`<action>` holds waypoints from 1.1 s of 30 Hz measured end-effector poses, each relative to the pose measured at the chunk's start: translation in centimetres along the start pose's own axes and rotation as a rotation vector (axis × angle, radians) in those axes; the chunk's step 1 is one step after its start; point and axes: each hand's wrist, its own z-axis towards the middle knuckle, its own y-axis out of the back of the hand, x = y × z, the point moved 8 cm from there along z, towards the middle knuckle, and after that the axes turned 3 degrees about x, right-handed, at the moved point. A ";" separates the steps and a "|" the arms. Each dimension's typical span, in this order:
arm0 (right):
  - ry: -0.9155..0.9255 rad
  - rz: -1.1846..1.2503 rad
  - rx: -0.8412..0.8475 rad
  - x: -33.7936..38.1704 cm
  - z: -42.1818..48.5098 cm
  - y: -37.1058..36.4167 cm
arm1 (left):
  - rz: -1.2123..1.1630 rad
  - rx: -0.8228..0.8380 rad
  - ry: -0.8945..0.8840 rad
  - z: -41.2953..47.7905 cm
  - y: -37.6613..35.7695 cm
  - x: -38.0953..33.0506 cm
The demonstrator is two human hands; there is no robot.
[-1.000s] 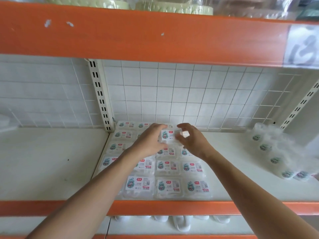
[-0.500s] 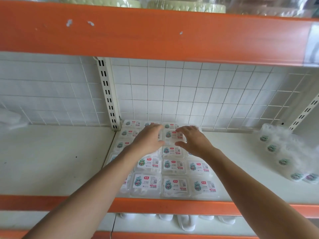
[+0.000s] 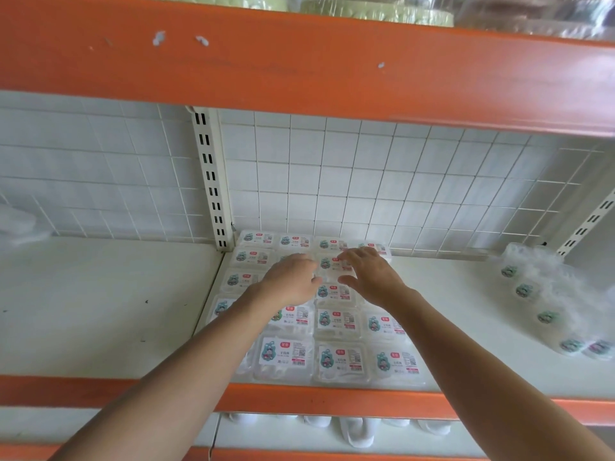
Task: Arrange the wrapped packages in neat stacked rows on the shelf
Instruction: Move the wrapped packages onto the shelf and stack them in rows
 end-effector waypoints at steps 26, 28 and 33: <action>0.206 0.141 -0.115 5.2 -1.5 0.4 | 0.070 -0.112 0.039 -4.7 3.3 2.9; 0.191 0.221 -0.133 4.6 -2.1 0.9 | 0.062 -0.182 0.017 -4.3 3.8 2.2; 0.070 0.495 -0.141 1.8 -2.9 2.0 | 0.018 -0.321 -0.044 -3.0 4.4 -0.2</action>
